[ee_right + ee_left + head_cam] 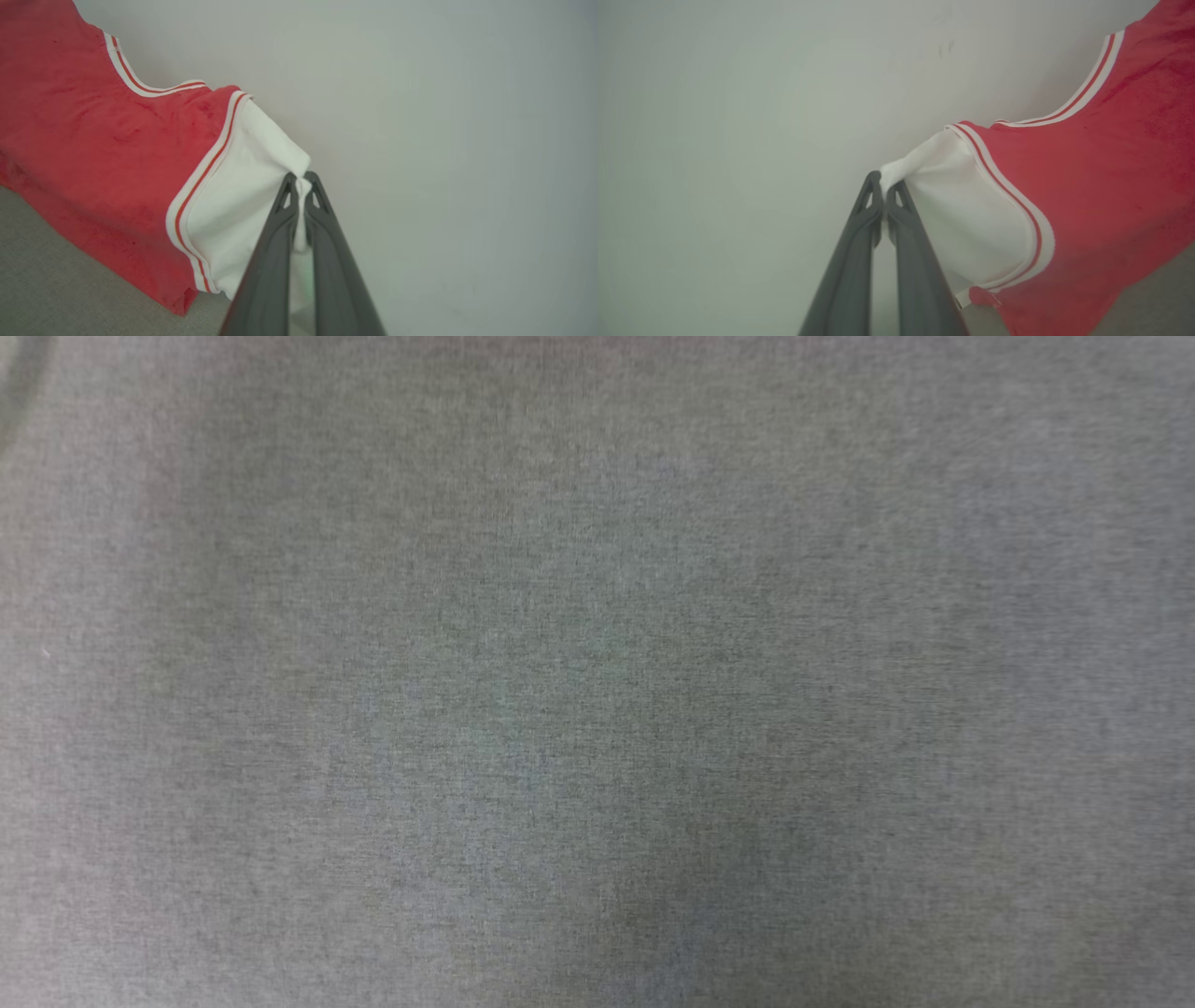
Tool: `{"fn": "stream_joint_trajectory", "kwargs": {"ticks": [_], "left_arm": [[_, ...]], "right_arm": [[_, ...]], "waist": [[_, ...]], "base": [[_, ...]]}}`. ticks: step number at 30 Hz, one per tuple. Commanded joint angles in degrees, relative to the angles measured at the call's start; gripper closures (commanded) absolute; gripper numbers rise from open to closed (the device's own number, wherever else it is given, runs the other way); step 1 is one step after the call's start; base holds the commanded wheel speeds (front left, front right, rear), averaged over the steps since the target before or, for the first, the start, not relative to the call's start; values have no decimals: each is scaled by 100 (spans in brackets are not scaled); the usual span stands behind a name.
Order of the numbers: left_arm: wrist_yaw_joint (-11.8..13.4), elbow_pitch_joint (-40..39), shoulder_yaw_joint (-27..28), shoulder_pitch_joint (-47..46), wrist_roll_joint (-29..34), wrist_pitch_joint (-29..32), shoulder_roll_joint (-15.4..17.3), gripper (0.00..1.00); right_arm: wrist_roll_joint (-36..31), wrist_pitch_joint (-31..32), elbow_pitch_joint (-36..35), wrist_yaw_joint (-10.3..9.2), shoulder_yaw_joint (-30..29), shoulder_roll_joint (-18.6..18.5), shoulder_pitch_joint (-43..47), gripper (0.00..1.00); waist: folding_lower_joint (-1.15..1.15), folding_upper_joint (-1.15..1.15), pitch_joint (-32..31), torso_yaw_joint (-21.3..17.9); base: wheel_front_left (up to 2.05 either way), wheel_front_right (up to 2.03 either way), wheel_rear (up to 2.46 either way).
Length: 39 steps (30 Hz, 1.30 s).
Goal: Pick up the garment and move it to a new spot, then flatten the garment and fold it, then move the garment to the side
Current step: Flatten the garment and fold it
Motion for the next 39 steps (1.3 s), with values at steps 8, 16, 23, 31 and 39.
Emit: {"fn": "stream_joint_trajectory", "kwargs": {"ticks": [8, 16, 23, 31, 39], "left_arm": [[206, -530, 28, 2099, -473, -365, 69, 100], [788, -1669, 86, 4377, -950, -441, 406, 100], [1211, -2554, 0, 5902, -1285, -385, 717, 100], [1681, -3356, -64, 7272, -1674, -168, 1262, 100], [2073, -4070, -163, 8464, -2076, 45, 1823, 100]], "right_arm": [[412, -526, -286, -6, 295, -9, 1806, 100], [653, -663, -789, -6, 485, -192, 3428, 100], [802, -715, -1029, -6, 405, -387, 4526, 100], [1087, -632, -1481, -6, 87, -902, 6020, 100], [1300, -17, -2301, -6, -391, -1392, 7655, 100]], "waist": [[-1, 0, -562, -88], [-1, 0, -1288, -111], [-1, 0, -1866, -85], [-1, 0, -2522, -73], [-1, 0, -3022, -97]], "base": [[0, 0, 0], [0, 0, 0], [0, 0, 0], [0, 0, 0], [0, 0, 0]]}}
